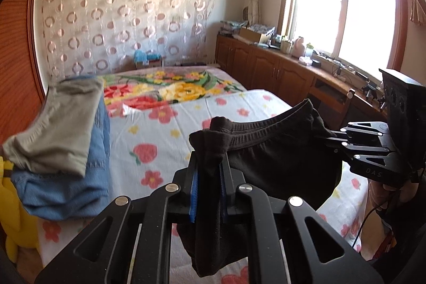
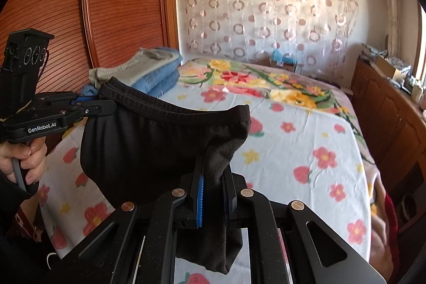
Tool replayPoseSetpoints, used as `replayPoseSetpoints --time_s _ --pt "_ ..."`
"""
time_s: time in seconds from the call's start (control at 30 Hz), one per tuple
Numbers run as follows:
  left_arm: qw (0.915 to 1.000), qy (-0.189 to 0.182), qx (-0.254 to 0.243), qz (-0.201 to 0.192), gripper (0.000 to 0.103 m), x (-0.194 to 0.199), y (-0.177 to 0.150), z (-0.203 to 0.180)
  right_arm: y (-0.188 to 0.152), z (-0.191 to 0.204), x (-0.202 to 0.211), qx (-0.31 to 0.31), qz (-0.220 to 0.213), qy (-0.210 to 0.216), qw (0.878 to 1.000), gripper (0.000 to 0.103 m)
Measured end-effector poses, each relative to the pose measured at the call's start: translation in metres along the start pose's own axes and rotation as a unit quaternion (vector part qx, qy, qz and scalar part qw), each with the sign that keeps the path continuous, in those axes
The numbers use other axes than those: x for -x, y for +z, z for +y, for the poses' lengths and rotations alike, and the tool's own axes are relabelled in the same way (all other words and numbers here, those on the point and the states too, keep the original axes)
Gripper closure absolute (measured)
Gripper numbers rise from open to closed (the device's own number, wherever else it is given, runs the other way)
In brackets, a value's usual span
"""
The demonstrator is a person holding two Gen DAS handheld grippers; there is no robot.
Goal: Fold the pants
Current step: 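Carry the held black pants with both tools toward the clothes stack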
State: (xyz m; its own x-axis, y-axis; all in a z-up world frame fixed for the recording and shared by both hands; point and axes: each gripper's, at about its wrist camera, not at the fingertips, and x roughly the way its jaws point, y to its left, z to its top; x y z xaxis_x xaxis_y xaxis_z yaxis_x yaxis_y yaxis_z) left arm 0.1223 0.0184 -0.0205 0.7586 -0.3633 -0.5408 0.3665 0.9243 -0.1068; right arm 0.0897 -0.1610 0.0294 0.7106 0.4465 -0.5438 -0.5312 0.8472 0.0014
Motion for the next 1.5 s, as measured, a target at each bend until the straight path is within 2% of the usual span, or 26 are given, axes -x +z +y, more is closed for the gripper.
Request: replayPoseSetpoints --time_s 0.4,0.77,1.1,1.5 --pt "0.9989 0.005 -0.014 -0.045 0.089 0.023 0.023 -0.003 0.014 0.006 0.023 0.020 -0.037 -0.013 0.999 0.093" --pt "0.9973 0.021 -0.017 -0.068 0.089 0.038 0.040 0.003 0.010 0.010 0.023 0.029 -0.061 -0.008 0.998 0.093" --pt "0.9964 0.049 -0.003 -0.069 0.089 0.042 0.039 0.025 0.015 0.004 0.003 0.045 -0.063 0.017 0.997 0.093" --pt "0.9936 0.084 0.028 -0.070 0.089 0.049 0.040 0.069 0.045 -0.003 -0.036 0.076 -0.056 0.054 0.994 0.093"
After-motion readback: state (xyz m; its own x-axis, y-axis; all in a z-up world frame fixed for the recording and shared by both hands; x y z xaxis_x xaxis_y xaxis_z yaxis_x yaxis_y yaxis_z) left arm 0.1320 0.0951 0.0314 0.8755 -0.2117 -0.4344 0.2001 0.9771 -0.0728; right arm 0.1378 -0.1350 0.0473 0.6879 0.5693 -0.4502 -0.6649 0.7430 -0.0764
